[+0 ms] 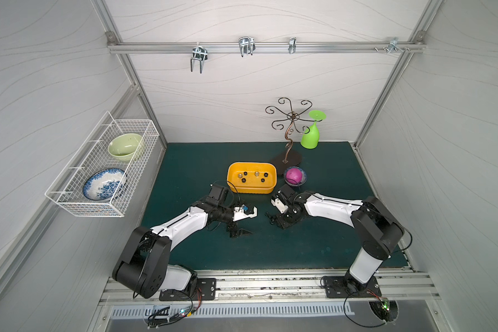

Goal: Put the nuts on the desktop into the storage box
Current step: Pick up the nut from the center of the board.

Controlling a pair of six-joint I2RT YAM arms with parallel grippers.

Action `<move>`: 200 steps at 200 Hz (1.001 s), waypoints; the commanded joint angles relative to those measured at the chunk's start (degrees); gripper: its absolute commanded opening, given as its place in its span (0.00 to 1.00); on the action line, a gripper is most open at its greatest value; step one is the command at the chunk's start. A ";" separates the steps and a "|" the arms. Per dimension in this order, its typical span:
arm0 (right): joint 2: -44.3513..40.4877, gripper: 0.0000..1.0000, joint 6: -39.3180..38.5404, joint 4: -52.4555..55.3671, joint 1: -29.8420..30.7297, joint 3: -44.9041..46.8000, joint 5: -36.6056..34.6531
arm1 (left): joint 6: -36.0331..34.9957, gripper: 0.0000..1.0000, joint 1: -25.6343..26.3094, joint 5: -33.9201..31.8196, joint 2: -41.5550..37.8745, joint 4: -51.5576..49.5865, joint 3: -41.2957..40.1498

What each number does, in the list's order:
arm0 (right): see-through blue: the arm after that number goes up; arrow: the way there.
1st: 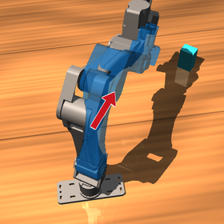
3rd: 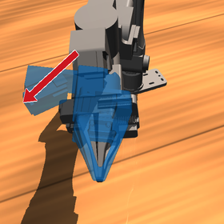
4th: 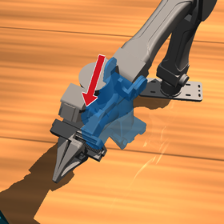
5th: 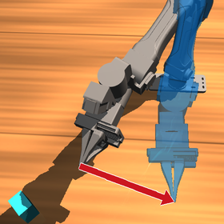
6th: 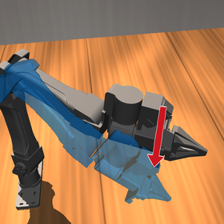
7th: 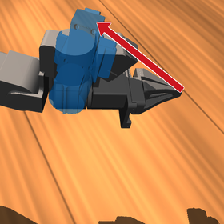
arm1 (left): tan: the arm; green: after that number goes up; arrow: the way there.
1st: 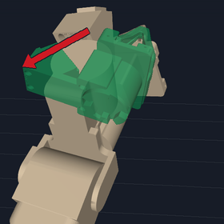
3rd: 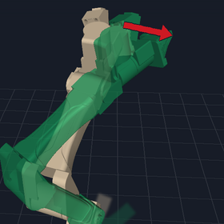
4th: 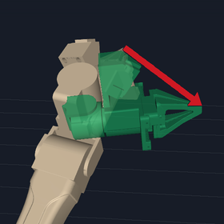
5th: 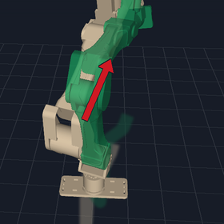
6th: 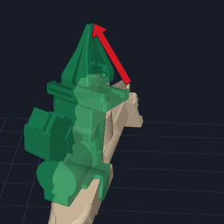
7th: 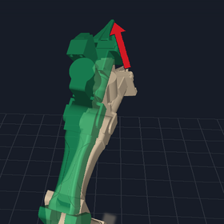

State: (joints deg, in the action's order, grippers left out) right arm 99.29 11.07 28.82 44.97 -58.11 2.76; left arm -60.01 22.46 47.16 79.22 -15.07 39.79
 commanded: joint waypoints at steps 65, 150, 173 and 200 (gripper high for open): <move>2.35 0.07 -1.31 0.54 1.06 -2.40 -1.81 | -0.98 0.98 0.84 -1.02 1.02 0.07 2.48; -6.34 0.03 0.52 7.50 1.13 -6.75 5.27 | 5.19 0.98 0.58 -1.33 0.59 -3.28 7.11; -8.60 0.04 1.13 9.34 0.61 -9.70 9.53 | 5.59 0.98 -0.90 2.76 0.86 -8.39 11.57; -9.95 0.04 1.14 12.12 -0.52 -14.98 13.48 | 5.87 0.98 -3.38 7.69 1.05 -15.19 18.31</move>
State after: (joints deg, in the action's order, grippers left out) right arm 91.53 11.20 36.67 45.39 -69.10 10.57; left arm -55.18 21.10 48.62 80.40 -23.59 51.20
